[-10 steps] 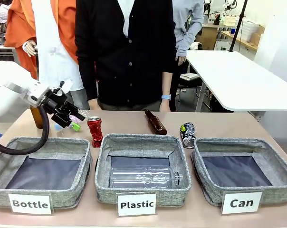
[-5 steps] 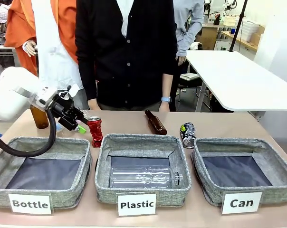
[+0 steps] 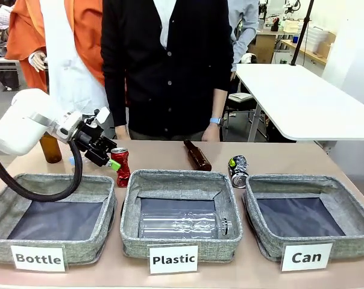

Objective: Sort the can waste into the basket.
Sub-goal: Pick up the can waste from the table and place it in the right Fabric basket.

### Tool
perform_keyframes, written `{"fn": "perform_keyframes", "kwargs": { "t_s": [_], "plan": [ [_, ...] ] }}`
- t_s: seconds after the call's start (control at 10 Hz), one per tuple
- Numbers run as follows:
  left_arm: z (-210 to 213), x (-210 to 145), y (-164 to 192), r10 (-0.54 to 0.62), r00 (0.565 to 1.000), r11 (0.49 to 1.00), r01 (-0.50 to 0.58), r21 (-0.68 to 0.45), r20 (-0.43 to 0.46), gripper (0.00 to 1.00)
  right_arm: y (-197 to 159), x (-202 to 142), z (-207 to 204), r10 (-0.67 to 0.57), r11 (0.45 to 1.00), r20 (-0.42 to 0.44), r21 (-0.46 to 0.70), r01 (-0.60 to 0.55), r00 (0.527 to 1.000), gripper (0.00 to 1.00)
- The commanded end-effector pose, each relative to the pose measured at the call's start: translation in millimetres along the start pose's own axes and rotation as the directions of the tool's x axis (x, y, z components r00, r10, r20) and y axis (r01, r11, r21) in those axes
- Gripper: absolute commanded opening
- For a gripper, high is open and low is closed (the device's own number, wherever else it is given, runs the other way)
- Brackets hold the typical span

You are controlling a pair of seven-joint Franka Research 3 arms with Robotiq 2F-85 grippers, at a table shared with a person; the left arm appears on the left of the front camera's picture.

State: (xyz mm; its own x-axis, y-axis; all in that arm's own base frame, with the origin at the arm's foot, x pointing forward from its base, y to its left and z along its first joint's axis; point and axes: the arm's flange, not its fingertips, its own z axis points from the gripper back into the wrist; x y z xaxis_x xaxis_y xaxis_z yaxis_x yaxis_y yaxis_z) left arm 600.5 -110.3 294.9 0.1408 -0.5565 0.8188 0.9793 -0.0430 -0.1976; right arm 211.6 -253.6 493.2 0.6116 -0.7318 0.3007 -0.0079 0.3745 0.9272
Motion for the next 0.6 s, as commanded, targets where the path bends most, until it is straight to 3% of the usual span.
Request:
{"fn": "perform_keyframes", "kwargs": {
  "t_s": [0.0,0.4,0.5],
  "plan": [
    [-4.2,-2.5,-3.0,-0.037,0.997,0.999,0.038,-0.008,0.062,1.0,0.8,3.2,-0.6,0.026,0.999,0.011,0.021,-0.026,1.0,1.0],
    [-11.4,-2.5,-2.6,-0.026,0.996,0.999,0.029,-0.032,0.081,1.0,0.8,3.2,-0.6,0.026,0.999,0.011,0.021,-0.026,1.0,1.0],
    [-13.1,-3.7,-2.9,-0.027,0.998,0.999,0.029,-0.035,0.064,0.41,0.8,3.2,-0.6,0.026,0.999,0.011,0.021,-0.026,1.0,1.0]
  ]
}}
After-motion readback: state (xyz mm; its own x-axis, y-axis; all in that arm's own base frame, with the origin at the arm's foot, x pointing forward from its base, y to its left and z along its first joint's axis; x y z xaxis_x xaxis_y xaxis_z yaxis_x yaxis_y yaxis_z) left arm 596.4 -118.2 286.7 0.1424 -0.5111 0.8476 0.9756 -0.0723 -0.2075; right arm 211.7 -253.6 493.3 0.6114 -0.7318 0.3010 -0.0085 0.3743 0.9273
